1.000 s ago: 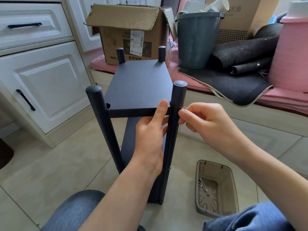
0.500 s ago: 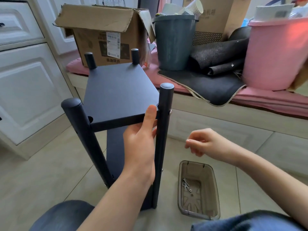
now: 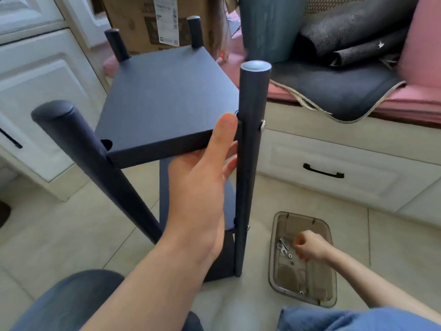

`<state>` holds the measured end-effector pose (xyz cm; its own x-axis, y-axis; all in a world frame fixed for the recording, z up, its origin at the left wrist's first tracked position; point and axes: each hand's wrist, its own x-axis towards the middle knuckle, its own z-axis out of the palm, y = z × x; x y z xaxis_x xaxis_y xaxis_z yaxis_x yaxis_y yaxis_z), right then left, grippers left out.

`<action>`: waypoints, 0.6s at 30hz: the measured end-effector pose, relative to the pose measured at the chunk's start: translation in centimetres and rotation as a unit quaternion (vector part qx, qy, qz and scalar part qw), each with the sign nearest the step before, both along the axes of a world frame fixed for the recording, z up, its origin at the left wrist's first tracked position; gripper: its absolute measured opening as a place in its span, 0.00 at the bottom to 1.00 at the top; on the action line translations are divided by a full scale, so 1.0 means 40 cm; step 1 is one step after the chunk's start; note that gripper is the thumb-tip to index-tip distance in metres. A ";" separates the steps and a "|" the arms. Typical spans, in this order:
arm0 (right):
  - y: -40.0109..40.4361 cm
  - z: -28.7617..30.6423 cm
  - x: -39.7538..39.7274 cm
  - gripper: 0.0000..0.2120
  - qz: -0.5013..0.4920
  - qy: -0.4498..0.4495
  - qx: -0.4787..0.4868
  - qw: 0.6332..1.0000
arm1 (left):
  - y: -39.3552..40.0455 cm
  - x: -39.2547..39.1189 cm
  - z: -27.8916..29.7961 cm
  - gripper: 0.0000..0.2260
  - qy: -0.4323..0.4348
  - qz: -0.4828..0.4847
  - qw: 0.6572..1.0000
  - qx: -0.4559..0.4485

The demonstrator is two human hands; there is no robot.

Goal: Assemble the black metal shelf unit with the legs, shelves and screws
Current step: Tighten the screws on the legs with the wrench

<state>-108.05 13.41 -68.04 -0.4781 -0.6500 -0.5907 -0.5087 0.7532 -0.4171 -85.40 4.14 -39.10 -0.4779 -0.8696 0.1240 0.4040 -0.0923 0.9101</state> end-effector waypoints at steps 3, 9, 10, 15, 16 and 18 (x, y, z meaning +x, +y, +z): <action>-0.015 -0.091 0.001 0.11 0.026 0.012 0.053 0.998 | -0.010 -0.008 -0.008 0.07 0.004 -0.001 1.000 -0.013; -0.013 -0.236 -0.006 0.04 0.025 0.056 0.077 0.995 | -0.019 -0.020 -0.020 0.03 0.014 -0.010 1.000 -0.022; -0.016 -0.250 -0.009 0.07 0.022 0.058 0.075 0.995 | -0.021 -0.021 -0.022 0.02 0.013 -0.013 1.000 -0.023; -0.025 -0.284 -0.015 0.15 0.020 0.060 0.054 0.997 | -0.026 -0.021 -0.029 0.01 0.000 -0.018 0.999 -0.032; -0.026 -0.290 -0.013 0.12 0.018 0.060 0.050 0.997 | -0.026 -0.020 -0.030 0.02 -0.004 -0.020 0.999 -0.037; -0.024 -0.304 -0.009 0.05 0.018 0.061 0.039 0.997 | -0.028 -0.020 -0.034 0.09 -0.011 -0.024 0.999 -0.040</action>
<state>-108.39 12.45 -80.21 -0.5274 -0.6220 -0.5788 -0.5791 0.7616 -0.2908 -86.18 3.01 -40.46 -0.5221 -0.8332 0.1820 0.3813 -0.0371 0.9237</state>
